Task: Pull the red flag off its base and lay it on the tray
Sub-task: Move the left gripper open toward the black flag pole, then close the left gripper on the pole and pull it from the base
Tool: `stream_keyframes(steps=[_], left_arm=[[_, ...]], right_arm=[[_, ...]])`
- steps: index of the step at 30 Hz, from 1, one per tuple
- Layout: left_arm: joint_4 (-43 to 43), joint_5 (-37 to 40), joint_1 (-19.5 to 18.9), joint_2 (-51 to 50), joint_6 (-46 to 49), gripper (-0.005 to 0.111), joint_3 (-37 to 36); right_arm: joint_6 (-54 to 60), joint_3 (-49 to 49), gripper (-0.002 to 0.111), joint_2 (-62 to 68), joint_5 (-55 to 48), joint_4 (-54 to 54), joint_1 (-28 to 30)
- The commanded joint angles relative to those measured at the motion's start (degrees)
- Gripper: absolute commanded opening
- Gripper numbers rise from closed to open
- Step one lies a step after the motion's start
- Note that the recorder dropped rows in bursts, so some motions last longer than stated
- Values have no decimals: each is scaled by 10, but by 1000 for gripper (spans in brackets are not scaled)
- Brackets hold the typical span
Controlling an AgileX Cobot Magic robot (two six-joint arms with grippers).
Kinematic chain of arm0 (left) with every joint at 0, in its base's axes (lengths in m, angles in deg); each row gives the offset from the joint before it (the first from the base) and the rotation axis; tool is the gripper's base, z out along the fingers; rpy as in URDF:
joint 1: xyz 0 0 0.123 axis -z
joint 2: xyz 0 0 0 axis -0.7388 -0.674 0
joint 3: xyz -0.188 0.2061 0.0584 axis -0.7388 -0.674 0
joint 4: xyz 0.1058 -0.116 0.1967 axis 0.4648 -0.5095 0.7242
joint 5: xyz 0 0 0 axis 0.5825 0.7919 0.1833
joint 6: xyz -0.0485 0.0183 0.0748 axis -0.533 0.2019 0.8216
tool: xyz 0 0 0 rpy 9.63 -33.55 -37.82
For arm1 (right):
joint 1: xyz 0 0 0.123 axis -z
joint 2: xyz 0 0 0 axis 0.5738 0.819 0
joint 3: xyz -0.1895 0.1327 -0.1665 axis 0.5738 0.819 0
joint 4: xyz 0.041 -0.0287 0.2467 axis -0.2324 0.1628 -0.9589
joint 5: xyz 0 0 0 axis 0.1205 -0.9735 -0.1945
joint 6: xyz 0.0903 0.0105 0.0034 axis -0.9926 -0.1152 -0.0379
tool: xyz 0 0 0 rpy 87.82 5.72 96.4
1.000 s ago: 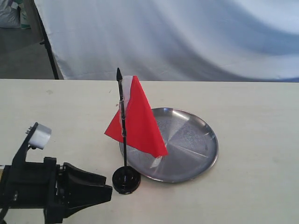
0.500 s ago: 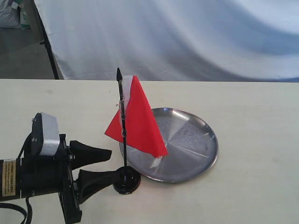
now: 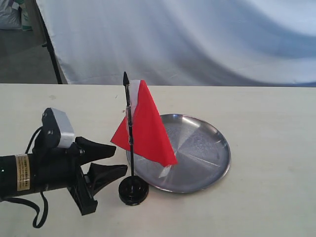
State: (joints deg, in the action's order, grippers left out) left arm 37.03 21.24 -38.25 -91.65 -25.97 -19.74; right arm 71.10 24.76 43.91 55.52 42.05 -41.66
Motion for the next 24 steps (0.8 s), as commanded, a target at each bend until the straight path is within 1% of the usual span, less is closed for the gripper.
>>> stream_keyframes(steps=[1, 7, 11, 13, 14, 16, 18, 19, 24], left_arm=[[-53, 1, 27, -61, 5, 52, 37], [-53, 1, 33, -136, 3, 52, 84], [-65, -5, 33, -145, 2, 49, 90], [-65, -6, 33, -145, 2, 43, 90], [-65, -6, 33, -145, 2, 37, 90], [-65, -6, 33, -145, 2, 22, 90], [-65, -6, 33, -145, 2, 3, 90], [-63, -6, 33, -145, 4, 0, 90], [-52, -11, 33, -145, 4, 0, 90]], right_arm=[[-1, 2, 0, -4, 2, -2, 3], [-1, 2, 0, -4, 2, -2, 3], [-1, 2, 0, -4, 2, -2, 3], [-1, 2, 0, -4, 2, -2, 3], [-1, 2, 0, -4, 2, -2, 3], [-1, 2, 0, -4, 2, -2, 3], [-1, 2, 0, -4, 2, -2, 3], [-1, 2, 0, -4, 2, -2, 3], [-1, 2, 0, -4, 2, -2, 3]])
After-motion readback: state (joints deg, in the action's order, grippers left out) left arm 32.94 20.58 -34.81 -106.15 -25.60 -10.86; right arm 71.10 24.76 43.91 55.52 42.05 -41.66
